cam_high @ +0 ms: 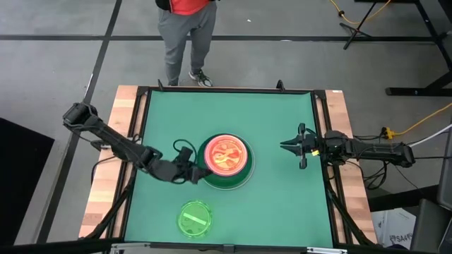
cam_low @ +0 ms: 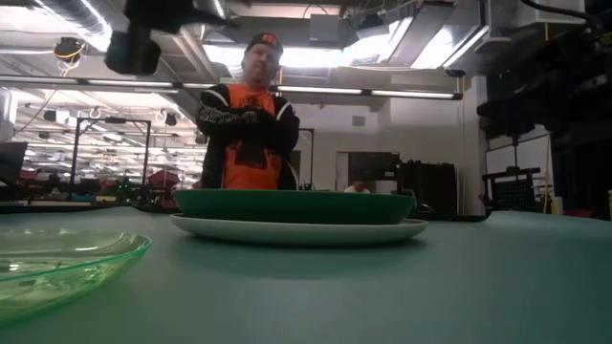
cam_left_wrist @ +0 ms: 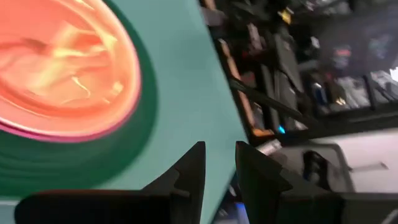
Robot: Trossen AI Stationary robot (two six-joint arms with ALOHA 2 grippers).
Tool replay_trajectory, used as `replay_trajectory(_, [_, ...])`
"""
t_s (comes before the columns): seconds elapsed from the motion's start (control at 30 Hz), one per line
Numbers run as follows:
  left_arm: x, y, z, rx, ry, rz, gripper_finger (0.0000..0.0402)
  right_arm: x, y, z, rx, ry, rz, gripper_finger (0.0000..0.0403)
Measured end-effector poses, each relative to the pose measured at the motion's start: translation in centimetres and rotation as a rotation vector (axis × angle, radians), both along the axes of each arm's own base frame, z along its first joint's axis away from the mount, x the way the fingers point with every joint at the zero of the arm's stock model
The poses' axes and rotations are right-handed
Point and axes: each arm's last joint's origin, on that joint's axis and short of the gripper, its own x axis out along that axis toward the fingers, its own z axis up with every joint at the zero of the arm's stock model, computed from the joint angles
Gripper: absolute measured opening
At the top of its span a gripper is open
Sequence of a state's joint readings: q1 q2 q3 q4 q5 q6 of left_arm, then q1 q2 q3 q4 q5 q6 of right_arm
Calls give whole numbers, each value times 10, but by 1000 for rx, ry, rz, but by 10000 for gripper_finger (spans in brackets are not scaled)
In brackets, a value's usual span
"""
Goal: Stack plastic plates
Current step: Stack the transparent green plate on top of the transparent orange plate
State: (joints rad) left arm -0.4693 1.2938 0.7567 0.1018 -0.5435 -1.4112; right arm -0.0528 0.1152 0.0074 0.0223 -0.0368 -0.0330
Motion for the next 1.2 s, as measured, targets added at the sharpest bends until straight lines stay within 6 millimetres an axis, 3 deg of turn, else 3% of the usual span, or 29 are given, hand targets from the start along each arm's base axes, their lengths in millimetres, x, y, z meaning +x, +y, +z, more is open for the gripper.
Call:
replay_trajectory(0.2, [-9, -24, 3, -10, -46, -72, 82, -2, 0, 2, 1, -29, 1, 40])
replay_trajectory(0.43, [-16, -38, 9, -1, -96, -59, 82, -7, 1, 9, 0, -112, 21, 40])
replay_trajectory(0.73, [-1, -57, 36, 48, -102, -130, 82, -7, 1, 10, -4, -116, 28, 40])
replay_trajectory(1.0, [7, -69, 49, 1, 117, -218, 82, -7, 1, 9, -4, -114, 28, 40])
replay_trajectory(1.2, [4, -73, 22, -99, 402, -265, 82, -7, 1, 9, -4, -114, 27, 40])
